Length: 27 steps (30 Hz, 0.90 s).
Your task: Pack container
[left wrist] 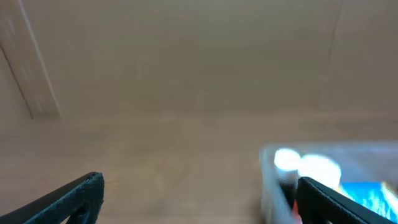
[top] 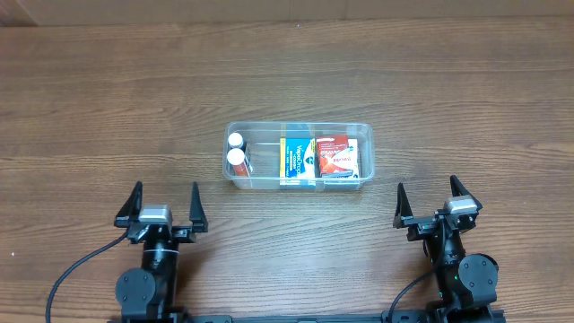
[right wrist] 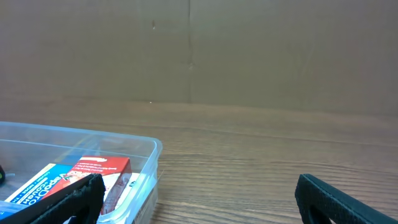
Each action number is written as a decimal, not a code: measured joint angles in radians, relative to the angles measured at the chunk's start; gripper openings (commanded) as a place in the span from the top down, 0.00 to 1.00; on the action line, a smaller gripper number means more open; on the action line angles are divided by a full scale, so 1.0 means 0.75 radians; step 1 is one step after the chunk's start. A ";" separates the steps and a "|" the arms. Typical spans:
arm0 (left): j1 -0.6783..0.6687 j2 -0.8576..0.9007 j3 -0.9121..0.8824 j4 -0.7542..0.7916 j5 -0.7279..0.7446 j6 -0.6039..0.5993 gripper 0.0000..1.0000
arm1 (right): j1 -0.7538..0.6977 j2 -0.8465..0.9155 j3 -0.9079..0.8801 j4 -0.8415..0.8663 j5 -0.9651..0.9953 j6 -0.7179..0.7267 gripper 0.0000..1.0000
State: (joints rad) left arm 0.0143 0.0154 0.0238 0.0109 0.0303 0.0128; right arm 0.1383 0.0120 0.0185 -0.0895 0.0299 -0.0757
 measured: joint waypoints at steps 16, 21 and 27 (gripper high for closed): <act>0.000 -0.001 -0.020 -0.114 -0.001 0.013 0.00 | -0.001 0.000 0.000 0.001 -0.001 0.001 0.00; 0.000 -0.001 -0.020 -0.114 -0.001 0.013 0.00 | 0.000 0.000 0.000 0.001 0.000 0.000 0.00; 0.000 -0.001 -0.020 -0.114 -0.001 0.013 0.00 | -0.001 0.000 0.000 0.001 0.000 0.001 0.00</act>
State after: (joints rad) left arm 0.0143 0.0151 0.0086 -0.0750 0.0299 0.0223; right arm 0.1379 0.0120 0.0185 -0.0891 0.0299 -0.0753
